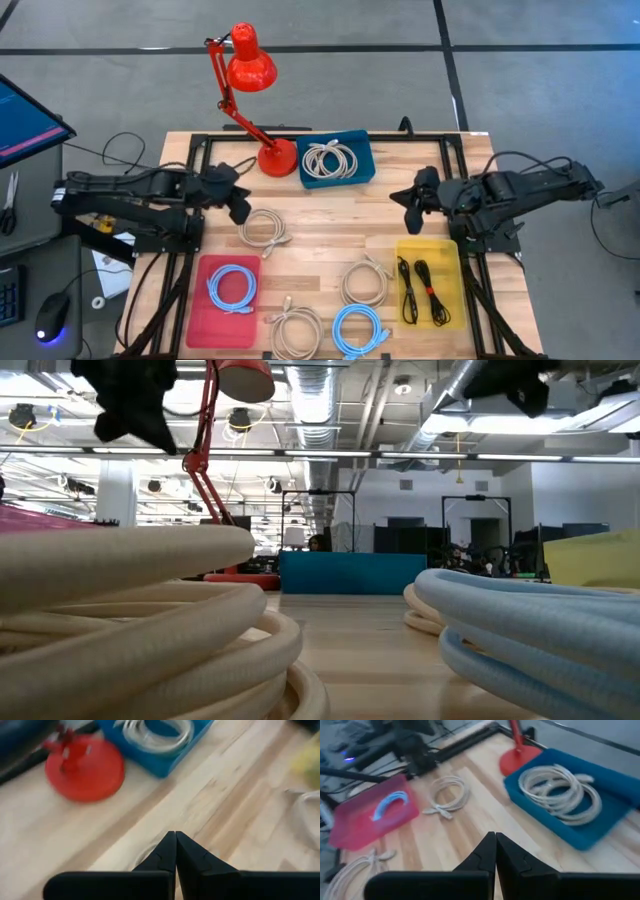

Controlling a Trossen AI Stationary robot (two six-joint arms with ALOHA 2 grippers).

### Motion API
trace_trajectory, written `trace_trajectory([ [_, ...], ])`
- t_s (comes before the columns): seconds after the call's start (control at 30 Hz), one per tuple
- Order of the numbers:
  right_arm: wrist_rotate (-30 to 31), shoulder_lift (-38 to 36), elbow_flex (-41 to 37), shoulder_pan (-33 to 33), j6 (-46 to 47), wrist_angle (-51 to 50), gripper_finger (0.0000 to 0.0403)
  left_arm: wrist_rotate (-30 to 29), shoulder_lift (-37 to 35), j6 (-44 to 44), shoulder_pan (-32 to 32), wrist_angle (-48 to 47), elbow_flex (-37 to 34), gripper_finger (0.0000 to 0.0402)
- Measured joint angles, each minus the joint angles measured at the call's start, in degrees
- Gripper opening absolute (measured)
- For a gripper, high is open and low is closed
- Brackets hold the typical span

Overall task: Sort HDMI cables
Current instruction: Put the brown HDMI cable into the blue bin

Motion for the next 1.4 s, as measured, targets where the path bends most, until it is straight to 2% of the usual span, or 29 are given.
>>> trace_trajectory([
  [0.2, 1.56, -0.43, -3.0, -0.07, 4.87, 0.05, 0.0, 0.81, 6.84, -7.04, 0.02, -3.56, 0.0, 0.0004],
  [0.3, 1.71, 0.33, -3.09, -0.07, 5.19, 0.21, 0.0, 1.49, 10.43, -7.29, 0.02, -3.71, 0.01, 0.0003],
  [0.37, 1.71, 0.52, -3.13, -0.07, 5.18, 0.02, 0.0, 3.4, 12.66, -6.77, 0.04, -3.7, 0.02, 0.0004],
  [0.53, 1.69, 0.9, -3.12, -0.07, 5.14, -0.35, 0.0, 13.79, 17.07, -0.33, 0.0, -3.71, 0.02, 0.0007],
  [0.63, 1.6, 0.95, -3.11, -0.07, 5.02, -0.39, 0.0, 12.8, 19.07, 0.6, 0.03, -3.67, 0.07, 0.0018],
  [0.8, 1.38, 0.93, -3.11, -0.04, 5.02, -0.39, 0.0, 10.86, 21.45, 1.89, 1.41, -3.68, 0.07, 0.0059],
  [1.2, 0.0, 0.93, -3.09, 0.0, 4.5, -0.46, 0.0, 10.67, 25.0, 8.29, 3.59, -2.66, 0.07, 0.0203],
  [1.4, 0.0, 0.93, -3.09, 0.0, 4.37, -0.95, 0.0, 7.86, 29.42, 8.73, 3.73, -1.47, 0.0, 0.0231],
])
